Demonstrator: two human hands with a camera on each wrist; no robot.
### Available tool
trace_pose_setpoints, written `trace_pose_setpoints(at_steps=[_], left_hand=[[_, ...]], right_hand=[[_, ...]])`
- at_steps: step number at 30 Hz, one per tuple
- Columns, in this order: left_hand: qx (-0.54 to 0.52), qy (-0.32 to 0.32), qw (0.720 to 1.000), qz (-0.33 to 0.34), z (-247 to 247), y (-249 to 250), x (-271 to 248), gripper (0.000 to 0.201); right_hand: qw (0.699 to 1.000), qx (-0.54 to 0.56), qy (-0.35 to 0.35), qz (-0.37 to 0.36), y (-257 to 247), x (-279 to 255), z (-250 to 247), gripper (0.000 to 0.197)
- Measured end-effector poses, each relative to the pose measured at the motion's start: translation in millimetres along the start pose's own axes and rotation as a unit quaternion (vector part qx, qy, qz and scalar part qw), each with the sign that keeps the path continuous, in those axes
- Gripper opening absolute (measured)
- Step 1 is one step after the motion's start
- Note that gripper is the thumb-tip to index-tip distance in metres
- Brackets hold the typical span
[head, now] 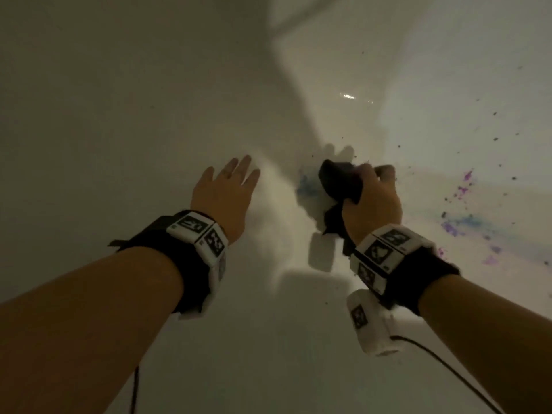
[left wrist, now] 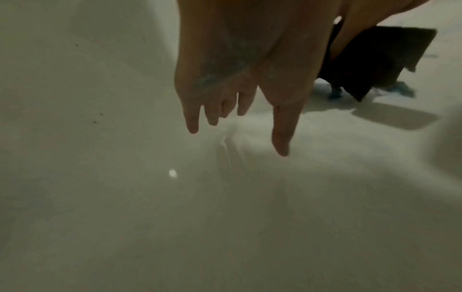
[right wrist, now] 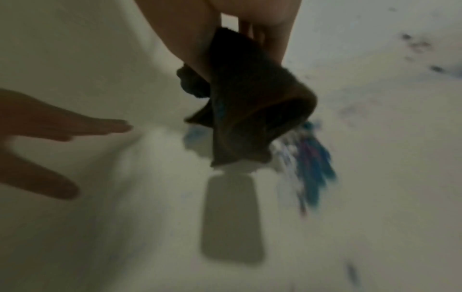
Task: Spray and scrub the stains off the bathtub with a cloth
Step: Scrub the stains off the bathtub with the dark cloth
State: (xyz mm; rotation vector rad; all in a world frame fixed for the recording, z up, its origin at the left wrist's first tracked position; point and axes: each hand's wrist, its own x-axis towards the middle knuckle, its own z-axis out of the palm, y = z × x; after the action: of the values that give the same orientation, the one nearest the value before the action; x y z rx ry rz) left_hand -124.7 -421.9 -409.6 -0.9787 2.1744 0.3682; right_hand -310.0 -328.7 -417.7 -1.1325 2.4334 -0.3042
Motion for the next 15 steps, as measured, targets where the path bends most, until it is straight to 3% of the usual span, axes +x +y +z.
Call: trace_pose_setpoints(at_steps=[2, 4, 10, 13, 15], left_hand=[[-0.052, -0.038, 0.998, -0.029, 1.8, 6.9, 12.7, 0.101], [-0.107, -0.047, 0.991, -0.059, 9.8, 12.2, 19.9, 0.114], [-0.138, -0.026, 0.987, -0.072, 16.4, 14.6, 21.3, 0.112], [-0.148, -0.022, 0.985, -0.081, 17.2, 17.4, 24.2, 0.102], [-0.149, -0.029, 0.985, -0.081, 16.5, 17.6, 23.6, 0.103]], right_hand=[[0.997, -0.009, 0.049, -0.064, -13.9, 23.7, -16.8, 0.037], [0.989, -0.052, 0.051, -0.131, -28.8, 61.2, -34.6, 0.046], [0.972, -0.092, -0.063, -0.208, -49.8, 140.1, -34.2, 0.039], [0.950, -0.172, -0.095, -0.241, -53.5, 127.3, -8.5, 0.037], [0.938, -0.151, -0.113, -0.290, -48.7, 104.2, 6.5, 0.031]])
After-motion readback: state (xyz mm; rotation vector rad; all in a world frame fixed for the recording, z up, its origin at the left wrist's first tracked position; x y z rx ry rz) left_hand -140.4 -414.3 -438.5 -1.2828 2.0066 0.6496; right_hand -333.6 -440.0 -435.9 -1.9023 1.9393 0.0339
